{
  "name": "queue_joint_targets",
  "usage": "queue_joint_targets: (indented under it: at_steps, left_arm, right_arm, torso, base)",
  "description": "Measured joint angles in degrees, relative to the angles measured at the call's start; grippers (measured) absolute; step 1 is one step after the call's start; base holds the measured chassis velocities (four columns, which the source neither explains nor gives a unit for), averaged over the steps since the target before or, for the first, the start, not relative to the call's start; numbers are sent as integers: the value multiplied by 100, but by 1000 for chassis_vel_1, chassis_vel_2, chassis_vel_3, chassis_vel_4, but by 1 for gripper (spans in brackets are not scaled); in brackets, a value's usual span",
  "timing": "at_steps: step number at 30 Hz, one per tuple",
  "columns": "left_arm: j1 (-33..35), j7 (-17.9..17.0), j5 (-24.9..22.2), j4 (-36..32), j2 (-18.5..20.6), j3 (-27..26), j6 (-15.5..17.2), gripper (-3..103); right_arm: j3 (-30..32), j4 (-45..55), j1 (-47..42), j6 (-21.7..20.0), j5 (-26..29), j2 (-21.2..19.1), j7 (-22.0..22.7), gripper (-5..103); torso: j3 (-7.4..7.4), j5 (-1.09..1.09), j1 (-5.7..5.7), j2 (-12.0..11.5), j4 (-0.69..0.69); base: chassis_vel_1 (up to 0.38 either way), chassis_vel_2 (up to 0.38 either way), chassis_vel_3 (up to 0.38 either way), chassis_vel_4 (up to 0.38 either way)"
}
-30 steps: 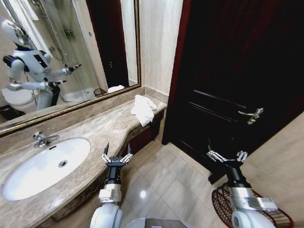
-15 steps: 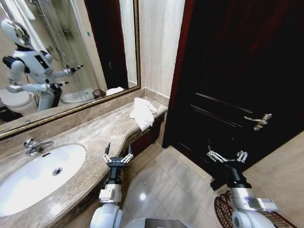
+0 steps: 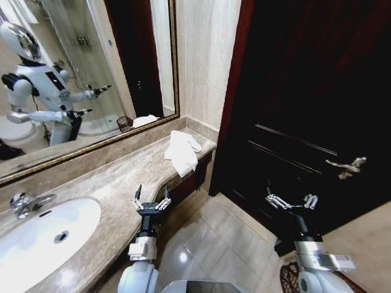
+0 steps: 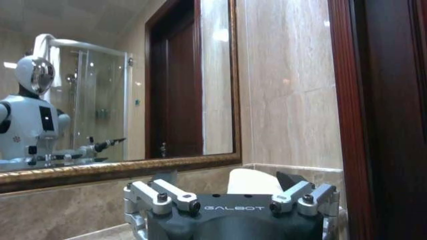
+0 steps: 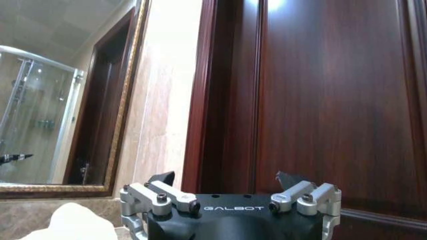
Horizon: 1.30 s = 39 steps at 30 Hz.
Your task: Discard the used towel into the hamper.
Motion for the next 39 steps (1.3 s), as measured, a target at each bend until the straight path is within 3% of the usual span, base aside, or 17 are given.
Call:
queue_joint_targets:
  at_steps: [7, 11, 14, 24, 31, 36, 38, 39]
  left_arm:
    - [-48, 0, -213, 24, 0, 37, 137, 99]
    - [-182, -5, -467, 115, 0, 60, 400, 98]
    - [-460, -51, -683, 274, 0, 50, 754, 98]
    - [-1577, -87, -1175, 991, 62, -1, 1274, 97]
    - [-2390, -52, -1547, 1574, 353, 44, 1477, 97]
    - [-2821, -25, -1845, 1950, 880, 220, 1620, 97]
    - [-3042, -24, -2166, 2099, 1357, 370, 1776, 97]
    - [-3042, -24, -2166, 2099, 1357, 370, 1776, 97]
  right_arm:
    - [-14, -69, 19, 129, -26, 0, -24, 100]
    - [-6, -130, 24, 196, -26, 0, -90, 100]
    - [6, -206, -12, 249, -62, -1, -175, 100]
    - [118, -263, -94, 291, -106, -46, -186, 100]
    - [108, -351, -103, 306, -296, -4, -196, 100]
    - [123, -420, -89, 309, -374, -1, -192, 100]
    - [161, -494, -81, 341, -400, 0, -184, 100]
    - [161, -494, -81, 341, -400, 0, -184, 100]
  torso:
    - [-1, 2, -2, 1, 1]
    - [1, 0, 4, 0, 1]
    - [0, -1, 0, 0, 0]
    - [-1, -1, -5, 1, 0]
    - [0, 0, 0, 1, 1]
    - [0, -2, 0, 1, 0]
    - [0, 0, -1, 1, 0]
    - [0, 0, -1, 1, 0]
  base:
    - [-115, 127, 126, -120]
    - [-95, 99, 109, -71]
    - [-25, 16, 12, -9]
    - [16, -8, -14, 3]
    - [0, 0, 0, 0]
    - [0, 0, 0, 0]
    - [0, 0, 0, 0]
    - [0, 0, 0, 0]
